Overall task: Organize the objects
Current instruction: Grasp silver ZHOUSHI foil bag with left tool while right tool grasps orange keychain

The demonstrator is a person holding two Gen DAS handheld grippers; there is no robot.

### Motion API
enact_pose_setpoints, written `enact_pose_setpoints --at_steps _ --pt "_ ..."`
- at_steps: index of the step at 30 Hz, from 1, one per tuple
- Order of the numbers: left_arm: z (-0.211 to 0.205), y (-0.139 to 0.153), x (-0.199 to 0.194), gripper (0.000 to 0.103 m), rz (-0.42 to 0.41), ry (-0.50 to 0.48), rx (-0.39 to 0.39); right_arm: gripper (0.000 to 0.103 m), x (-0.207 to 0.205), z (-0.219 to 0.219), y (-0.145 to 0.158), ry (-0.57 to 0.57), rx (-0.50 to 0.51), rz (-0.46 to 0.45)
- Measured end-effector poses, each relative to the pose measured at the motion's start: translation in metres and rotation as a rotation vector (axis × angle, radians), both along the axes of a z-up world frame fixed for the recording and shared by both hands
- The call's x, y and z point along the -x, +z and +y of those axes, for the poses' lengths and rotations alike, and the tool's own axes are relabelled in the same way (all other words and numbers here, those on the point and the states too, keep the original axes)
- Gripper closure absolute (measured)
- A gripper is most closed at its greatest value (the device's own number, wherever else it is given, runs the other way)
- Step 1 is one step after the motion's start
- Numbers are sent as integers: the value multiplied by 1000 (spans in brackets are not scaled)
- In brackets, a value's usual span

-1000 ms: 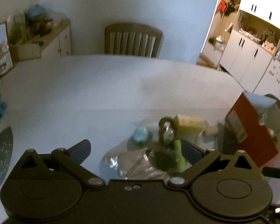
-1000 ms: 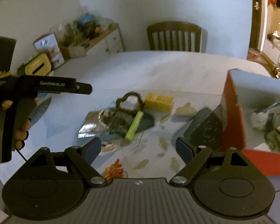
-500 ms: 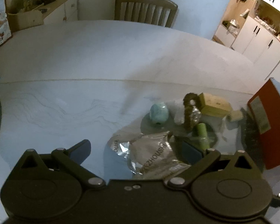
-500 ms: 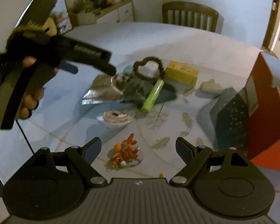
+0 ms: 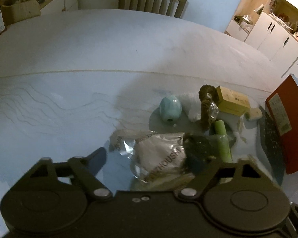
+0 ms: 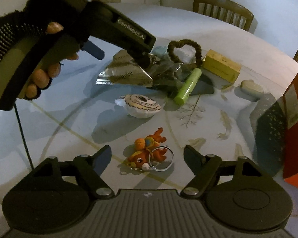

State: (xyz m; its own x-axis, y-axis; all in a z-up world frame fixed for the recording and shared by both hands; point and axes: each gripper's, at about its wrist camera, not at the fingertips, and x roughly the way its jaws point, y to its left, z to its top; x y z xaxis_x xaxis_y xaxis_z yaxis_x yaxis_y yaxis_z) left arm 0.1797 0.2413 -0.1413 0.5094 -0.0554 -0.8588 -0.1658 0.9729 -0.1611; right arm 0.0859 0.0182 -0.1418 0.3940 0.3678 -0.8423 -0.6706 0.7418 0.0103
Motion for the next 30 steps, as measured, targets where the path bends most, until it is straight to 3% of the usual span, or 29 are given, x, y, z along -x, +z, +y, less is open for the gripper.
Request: enact_pose_setpoints --at_steps 5,9,13,23,30 --pt "3 -2 4 47 2 -5 38 36 0 2 -4 0 5 -9" --pt "3 -2 6 52 -2 -4 43 44 0 3 -4 -2 -1 -19" --pt "5 -1 9 53 -4 4 59 54 1 3 -3 -4 -9 -22" --pt "6 10 27 54 -13 -7 106 56 1 -3 1 -22 -25 -24" --pt "-8 40 38 54 -32 -38 93 57 4 -23 30 -45 -85 -48"
